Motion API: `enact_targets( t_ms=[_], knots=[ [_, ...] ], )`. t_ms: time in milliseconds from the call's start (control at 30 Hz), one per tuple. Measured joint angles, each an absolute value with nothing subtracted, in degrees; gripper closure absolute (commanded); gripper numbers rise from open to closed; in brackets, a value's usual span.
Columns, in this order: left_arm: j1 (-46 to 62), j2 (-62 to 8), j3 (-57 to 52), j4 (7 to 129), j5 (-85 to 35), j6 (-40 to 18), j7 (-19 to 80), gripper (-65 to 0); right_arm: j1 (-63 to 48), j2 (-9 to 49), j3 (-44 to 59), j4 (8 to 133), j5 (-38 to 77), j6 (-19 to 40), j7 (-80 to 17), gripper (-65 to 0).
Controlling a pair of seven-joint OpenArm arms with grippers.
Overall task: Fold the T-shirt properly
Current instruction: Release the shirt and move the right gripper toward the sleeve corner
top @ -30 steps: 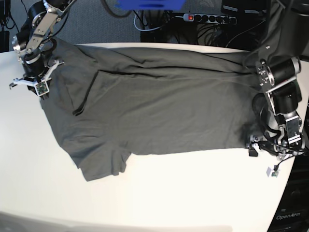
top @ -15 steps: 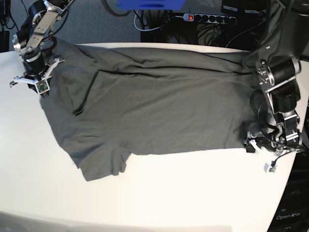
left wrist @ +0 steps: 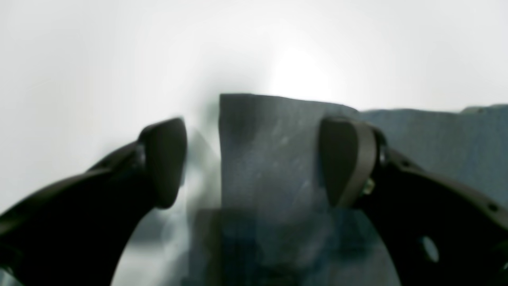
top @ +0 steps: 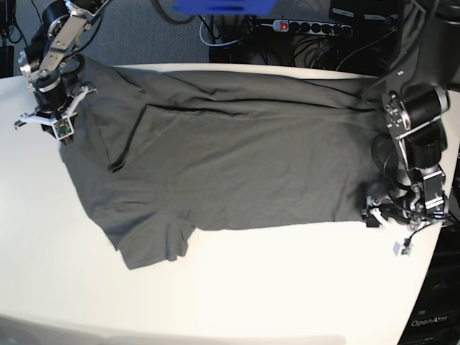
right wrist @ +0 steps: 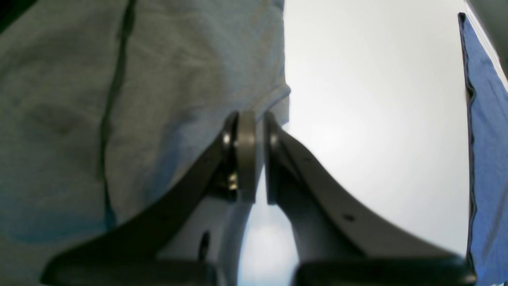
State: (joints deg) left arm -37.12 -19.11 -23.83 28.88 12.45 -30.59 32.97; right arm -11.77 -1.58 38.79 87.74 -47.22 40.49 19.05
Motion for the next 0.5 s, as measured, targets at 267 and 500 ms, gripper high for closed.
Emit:
enact_targets(
  t_ms=[267, 500],
  knots=[
    [-37.12, -19.11, -23.83, 28.86, 12.43, -30.59, 33.15, -48.0, -11.77, -1.58, 38.79, 87.74, -47.22, 40.49, 19.05, -3.5],
    [-37.12, -19.05, -24.01, 28.86, 12.4, -30.59, 33.17, -27.2, -11.77, -1.56, 38.79, 87.74, -47.22, 40.49, 19.05, -3.5]
  ],
)
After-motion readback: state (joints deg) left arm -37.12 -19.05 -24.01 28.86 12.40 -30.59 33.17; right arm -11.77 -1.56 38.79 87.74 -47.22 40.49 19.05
